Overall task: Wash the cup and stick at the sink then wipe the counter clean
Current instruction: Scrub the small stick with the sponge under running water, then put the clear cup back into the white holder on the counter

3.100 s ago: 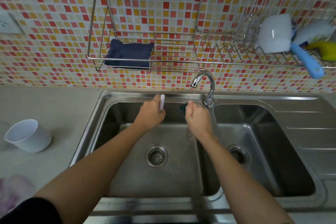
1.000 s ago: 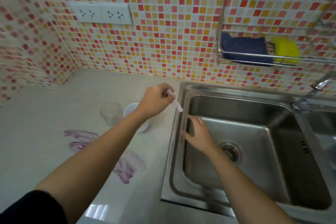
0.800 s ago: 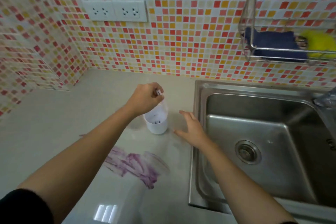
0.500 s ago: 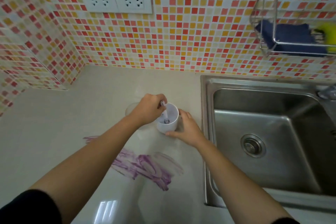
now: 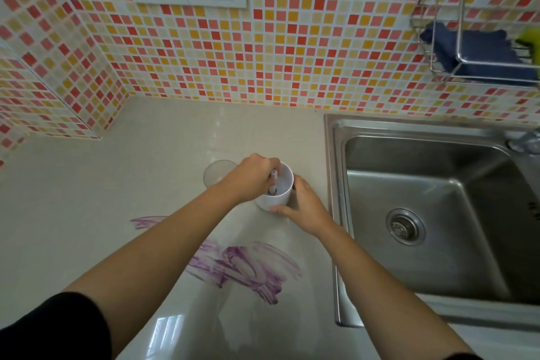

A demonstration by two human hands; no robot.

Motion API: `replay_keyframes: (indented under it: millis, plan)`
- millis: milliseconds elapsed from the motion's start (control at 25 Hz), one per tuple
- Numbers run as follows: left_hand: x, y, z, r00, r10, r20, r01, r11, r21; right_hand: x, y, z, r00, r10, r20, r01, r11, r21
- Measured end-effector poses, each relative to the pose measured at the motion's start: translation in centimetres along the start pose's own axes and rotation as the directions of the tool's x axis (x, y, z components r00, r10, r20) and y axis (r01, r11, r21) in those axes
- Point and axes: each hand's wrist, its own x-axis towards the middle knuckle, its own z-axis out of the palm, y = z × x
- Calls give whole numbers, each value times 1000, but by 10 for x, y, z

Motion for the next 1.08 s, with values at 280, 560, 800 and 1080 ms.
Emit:
replay_keyframes:
  millis: [280,560,800,1080]
  plan:
    - [-20,-32,-38,986,-120,-118,87,964,-252,-1,-1,2,999,23,-23,-22,999,29]
    - [-53,-85,11,923,-375,90,383,860,-339,-3,-10,-1,988,149,-46,-135,964,231]
    - [-28,-43,23,947,-318,-54,250,830,-498,-16,-12,-64,985,120,-123,-113,992,64]
    - [-14,-26,59,954,-298,-20,248,830,-500,-30,-29,-102,995,18,-93,-63,858,-510]
